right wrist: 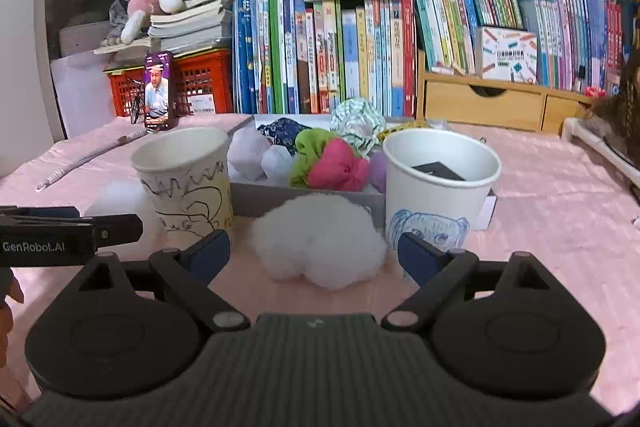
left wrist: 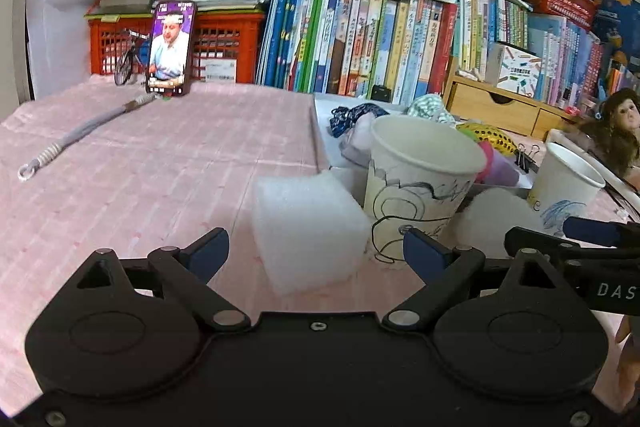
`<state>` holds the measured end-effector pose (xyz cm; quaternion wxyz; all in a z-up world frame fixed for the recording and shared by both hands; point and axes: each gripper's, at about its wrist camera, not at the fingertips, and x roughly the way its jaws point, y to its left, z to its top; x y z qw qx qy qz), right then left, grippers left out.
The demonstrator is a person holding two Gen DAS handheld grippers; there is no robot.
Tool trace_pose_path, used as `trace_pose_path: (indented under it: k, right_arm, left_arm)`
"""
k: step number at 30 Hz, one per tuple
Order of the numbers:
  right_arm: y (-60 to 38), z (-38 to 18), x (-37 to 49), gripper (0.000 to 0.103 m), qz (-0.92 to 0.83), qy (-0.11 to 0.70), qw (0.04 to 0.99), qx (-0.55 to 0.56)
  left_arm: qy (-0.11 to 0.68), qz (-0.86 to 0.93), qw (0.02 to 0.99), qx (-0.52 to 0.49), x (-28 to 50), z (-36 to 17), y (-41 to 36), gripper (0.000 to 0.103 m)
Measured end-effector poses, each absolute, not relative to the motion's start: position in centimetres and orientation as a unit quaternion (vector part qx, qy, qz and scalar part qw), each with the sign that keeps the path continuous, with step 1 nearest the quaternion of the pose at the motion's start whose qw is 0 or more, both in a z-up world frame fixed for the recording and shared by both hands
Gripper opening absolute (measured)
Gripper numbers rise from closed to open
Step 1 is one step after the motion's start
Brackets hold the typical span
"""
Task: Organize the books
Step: 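Move both open tools back toward the foam block and cotton puff, then grasp the white foam block with the left tool while the right tool grasps the cotton puff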
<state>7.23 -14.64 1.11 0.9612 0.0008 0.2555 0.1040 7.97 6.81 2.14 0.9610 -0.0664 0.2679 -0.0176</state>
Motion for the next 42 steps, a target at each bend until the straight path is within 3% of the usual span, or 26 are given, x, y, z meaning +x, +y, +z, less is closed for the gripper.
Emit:
trace_pose_path:
  k: [28, 42]
  right_arm:
    - [-11.9, -0.4, 10.8, 0.097, 0.059, 0.303, 0.951, -0.027]
    - [-11.6, -0.5, 11.4, 0.098, 0.056, 0.307, 0.950, -0.027]
  left_arm:
    - [0.301, 0.008, 0.952, -0.059, 10.8, 0.4, 6.8, 0.093]
    - [0.301, 0.008, 0.952, -0.060, 11.1, 0.5, 7.0, 0.085]
